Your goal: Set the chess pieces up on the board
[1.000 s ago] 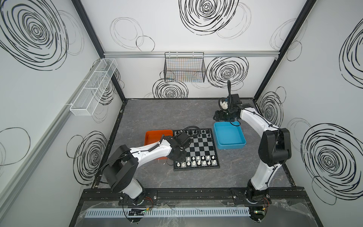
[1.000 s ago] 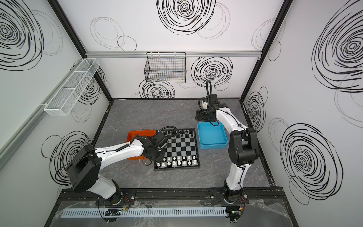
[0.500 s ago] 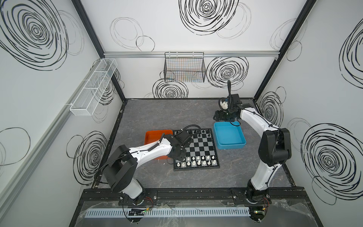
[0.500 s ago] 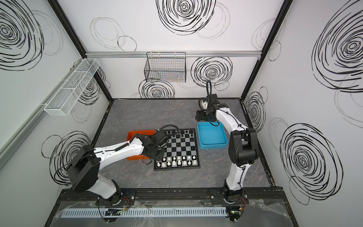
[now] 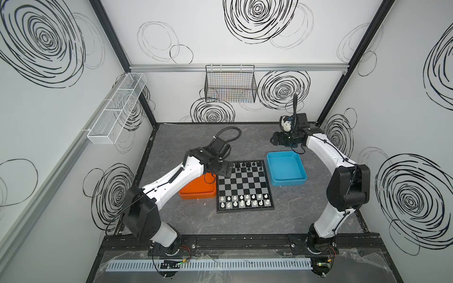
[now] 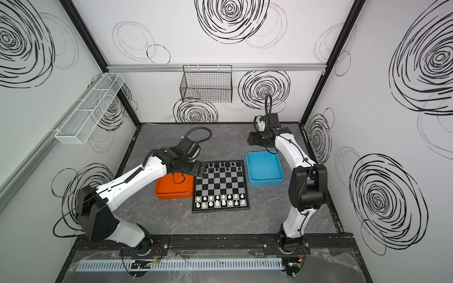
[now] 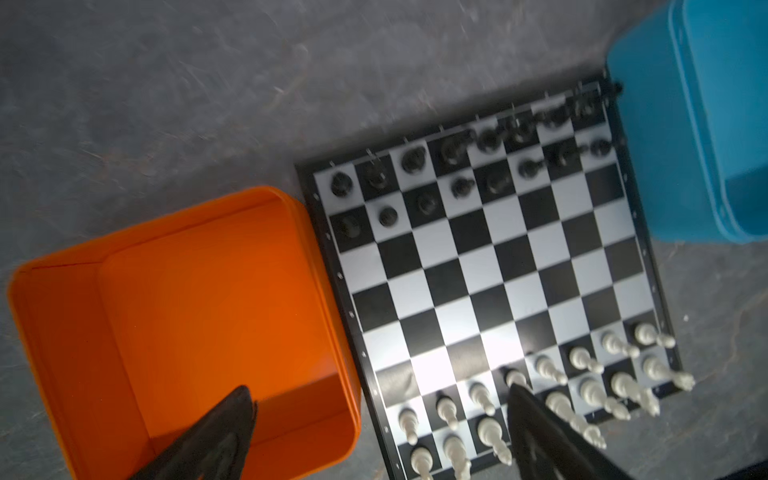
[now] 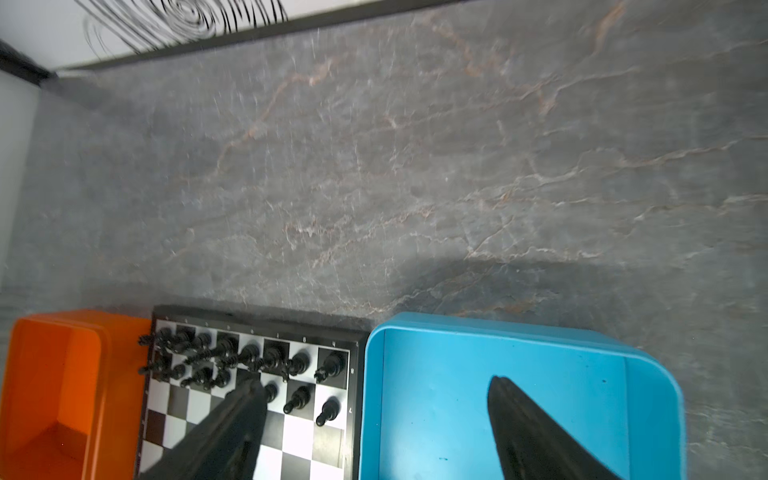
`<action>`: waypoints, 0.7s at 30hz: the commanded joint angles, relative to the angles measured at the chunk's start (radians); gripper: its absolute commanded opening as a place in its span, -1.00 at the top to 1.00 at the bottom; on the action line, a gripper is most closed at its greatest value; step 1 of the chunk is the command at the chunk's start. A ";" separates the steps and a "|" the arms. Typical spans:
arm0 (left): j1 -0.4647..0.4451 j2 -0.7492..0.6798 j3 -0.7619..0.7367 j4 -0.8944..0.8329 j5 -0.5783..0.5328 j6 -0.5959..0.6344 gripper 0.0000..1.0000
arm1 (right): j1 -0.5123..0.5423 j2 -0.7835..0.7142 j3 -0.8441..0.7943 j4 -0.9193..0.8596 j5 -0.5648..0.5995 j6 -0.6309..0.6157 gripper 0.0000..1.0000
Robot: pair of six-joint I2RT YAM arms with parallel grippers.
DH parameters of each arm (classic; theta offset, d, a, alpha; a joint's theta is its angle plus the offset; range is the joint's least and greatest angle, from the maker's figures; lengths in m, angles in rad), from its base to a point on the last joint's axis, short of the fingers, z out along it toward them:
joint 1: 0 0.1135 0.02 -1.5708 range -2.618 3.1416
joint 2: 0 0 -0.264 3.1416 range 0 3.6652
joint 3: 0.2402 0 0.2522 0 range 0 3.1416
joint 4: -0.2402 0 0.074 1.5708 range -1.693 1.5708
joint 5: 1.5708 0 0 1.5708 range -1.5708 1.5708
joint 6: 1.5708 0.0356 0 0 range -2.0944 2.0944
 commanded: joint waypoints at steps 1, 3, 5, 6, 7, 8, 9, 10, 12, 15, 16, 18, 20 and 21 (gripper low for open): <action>0.144 -0.020 0.043 0.080 0.084 0.054 -0.92 | -0.037 -0.062 0.045 0.103 -0.013 0.035 -0.98; 0.218 -0.039 0.041 0.163 0.168 0.054 -0.92 | -0.052 -0.087 0.049 0.130 -0.008 0.047 -1.00; 0.273 -0.059 0.031 0.240 0.222 0.064 -0.92 | -0.066 -0.111 0.051 0.146 -0.002 0.051 -1.00; 0.296 -0.066 0.029 0.265 0.237 0.071 -0.92 | -0.073 -0.126 0.047 0.152 0.015 0.055 -1.00; 0.315 -0.074 0.030 0.285 0.254 0.081 -0.92 | -0.078 -0.143 0.034 0.166 0.031 0.058 -1.00; 0.327 -0.080 0.028 0.300 0.259 0.096 -0.92 | -0.084 -0.160 0.016 0.181 0.042 0.062 -1.00; 0.337 -0.090 0.022 0.321 0.254 0.108 -0.92 | -0.092 -0.183 -0.011 0.200 0.054 0.065 -1.00; 0.345 -0.103 0.011 0.342 0.250 0.121 -0.92 | -0.102 -0.211 -0.046 0.225 0.062 0.071 -1.00; 0.357 -0.137 -0.028 0.398 0.236 0.133 -0.92 | -0.120 -0.263 -0.117 0.286 0.069 0.082 -1.00; 0.373 -0.205 -0.119 0.515 0.225 0.129 -0.92 | -0.148 -0.349 -0.212 0.361 0.074 0.091 -1.00; 0.378 -0.230 -0.153 0.559 0.233 0.125 -0.92 | -0.151 -0.371 -0.239 0.376 0.088 0.093 -1.00; 0.384 -0.274 -0.213 0.634 0.240 0.124 -0.92 | -0.152 -0.396 -0.268 0.387 0.135 0.102 -1.00; 0.387 -0.311 -0.258 0.694 0.230 0.119 -0.92 | -0.151 -0.413 -0.289 0.394 0.148 0.095 -1.00; 0.389 -0.327 -0.279 0.721 0.223 0.125 -0.92 | -0.152 -0.424 -0.302 0.401 0.152 0.091 -1.00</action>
